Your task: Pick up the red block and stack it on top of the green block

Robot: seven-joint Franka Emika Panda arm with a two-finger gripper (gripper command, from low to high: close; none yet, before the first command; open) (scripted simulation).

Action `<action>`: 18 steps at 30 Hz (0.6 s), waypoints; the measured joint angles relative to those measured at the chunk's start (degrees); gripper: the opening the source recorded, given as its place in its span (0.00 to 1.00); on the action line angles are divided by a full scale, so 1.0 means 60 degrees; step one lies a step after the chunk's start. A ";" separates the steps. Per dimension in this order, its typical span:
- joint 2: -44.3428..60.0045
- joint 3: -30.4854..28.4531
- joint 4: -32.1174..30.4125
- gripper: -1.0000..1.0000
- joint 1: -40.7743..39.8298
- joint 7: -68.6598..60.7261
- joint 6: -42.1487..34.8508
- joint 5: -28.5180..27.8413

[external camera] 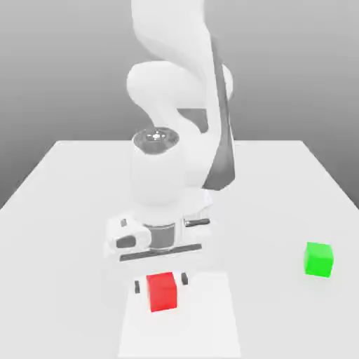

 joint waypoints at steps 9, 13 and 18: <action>-0.0589 0.0052 -0.0058 0.00 -0.0050 0.0029 -0.0499 -0.0005; -0.1547 0.0051 -0.0195 0.00 -0.0057 0.0036 -0.1319 -0.0022; -0.2271 0.0432 -0.0290 0.00 -0.0183 0.0619 -0.2003 -0.0115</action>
